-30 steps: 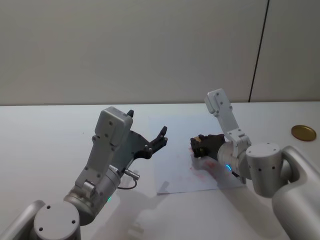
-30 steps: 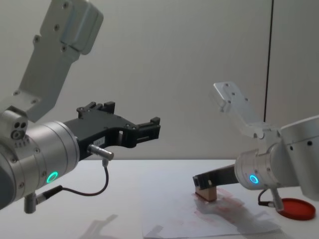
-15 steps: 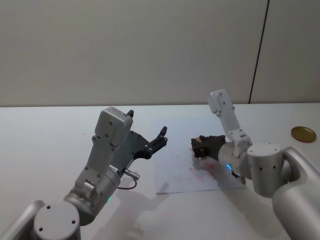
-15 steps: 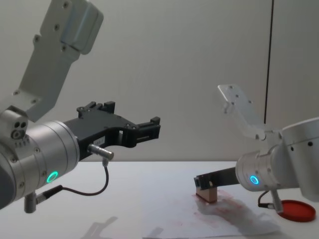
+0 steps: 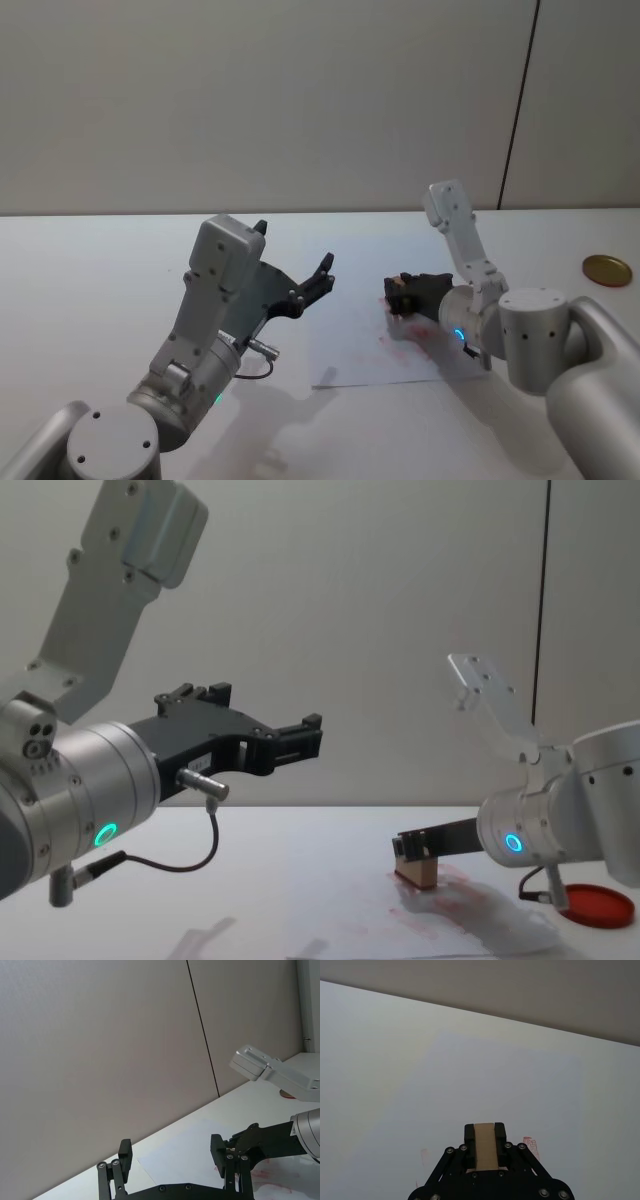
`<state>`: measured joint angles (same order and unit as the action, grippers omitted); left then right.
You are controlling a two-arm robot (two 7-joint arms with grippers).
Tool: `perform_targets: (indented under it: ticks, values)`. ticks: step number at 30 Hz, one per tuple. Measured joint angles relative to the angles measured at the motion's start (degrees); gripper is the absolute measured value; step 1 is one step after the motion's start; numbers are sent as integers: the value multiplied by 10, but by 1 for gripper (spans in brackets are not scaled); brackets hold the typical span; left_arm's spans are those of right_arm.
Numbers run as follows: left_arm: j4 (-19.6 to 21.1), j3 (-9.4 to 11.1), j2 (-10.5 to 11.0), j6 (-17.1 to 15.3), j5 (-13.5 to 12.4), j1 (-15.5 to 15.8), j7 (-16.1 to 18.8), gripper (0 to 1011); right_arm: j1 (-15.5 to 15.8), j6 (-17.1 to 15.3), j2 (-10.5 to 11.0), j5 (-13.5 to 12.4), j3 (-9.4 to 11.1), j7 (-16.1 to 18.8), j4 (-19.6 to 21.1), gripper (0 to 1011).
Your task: Use the one hand to pick up the stamp and affix it onto the A4 paper.
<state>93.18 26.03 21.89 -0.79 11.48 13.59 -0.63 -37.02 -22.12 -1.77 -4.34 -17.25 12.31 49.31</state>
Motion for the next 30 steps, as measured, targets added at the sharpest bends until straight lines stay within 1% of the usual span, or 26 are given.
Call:
perform_targets:
  ticks: [12,17,23,27,30]
  values:
    - [0,0,0,0,0,0,0,993,0,0,-1,1,-2,4,-2,212]
    - [0,0,0,0,0,0,0,993,6,0,0,4,-4,4,12,212]
    - [0,0,0,0,0,0,0,993,20,-4,5,8,-7,5,50,211]
    - [0,0,0,0,0,0,0,993,29,-7,8,10,-9,6,80,212]
    - [0,0,0,0,0,0,0,993,35,-6,11,11,-9,5,112,212]
